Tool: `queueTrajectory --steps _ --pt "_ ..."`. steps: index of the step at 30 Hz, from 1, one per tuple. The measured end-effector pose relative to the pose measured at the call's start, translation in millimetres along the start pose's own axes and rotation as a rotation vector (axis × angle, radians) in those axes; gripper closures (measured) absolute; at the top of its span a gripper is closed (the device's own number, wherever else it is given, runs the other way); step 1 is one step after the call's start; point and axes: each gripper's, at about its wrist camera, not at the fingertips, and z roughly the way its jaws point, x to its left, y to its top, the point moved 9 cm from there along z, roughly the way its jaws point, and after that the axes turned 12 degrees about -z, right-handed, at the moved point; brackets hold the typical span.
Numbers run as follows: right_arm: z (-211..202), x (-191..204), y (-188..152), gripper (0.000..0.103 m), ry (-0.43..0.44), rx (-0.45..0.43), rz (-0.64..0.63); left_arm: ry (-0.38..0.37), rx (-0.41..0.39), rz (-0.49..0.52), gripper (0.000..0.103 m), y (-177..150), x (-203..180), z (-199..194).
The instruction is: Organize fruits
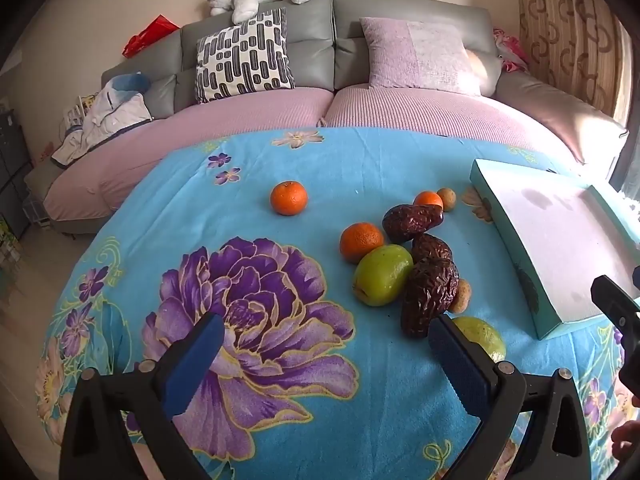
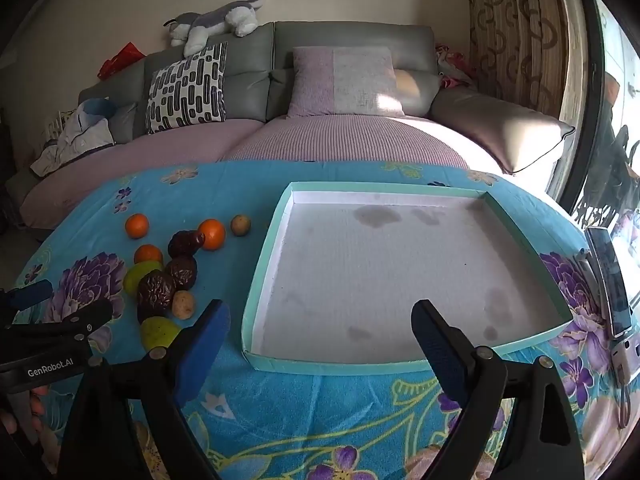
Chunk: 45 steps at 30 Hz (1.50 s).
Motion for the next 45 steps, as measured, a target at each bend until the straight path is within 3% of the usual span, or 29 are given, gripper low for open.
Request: queueTrajectory --steps 10,21,45 --pt "6 4 -4 0.009 0.064 0.038 0.032 0.006 -0.014 -0.033 0.0 5 8 -2" --pt "-4 15 5 0.009 0.126 -0.017 0.011 -0.018 0.0 -0.068 0.0 5 8 -3" --pt "-12 14 10 0.009 0.128 -0.049 0.01 0.001 -0.024 -0.09 0.0 8 13 -6"
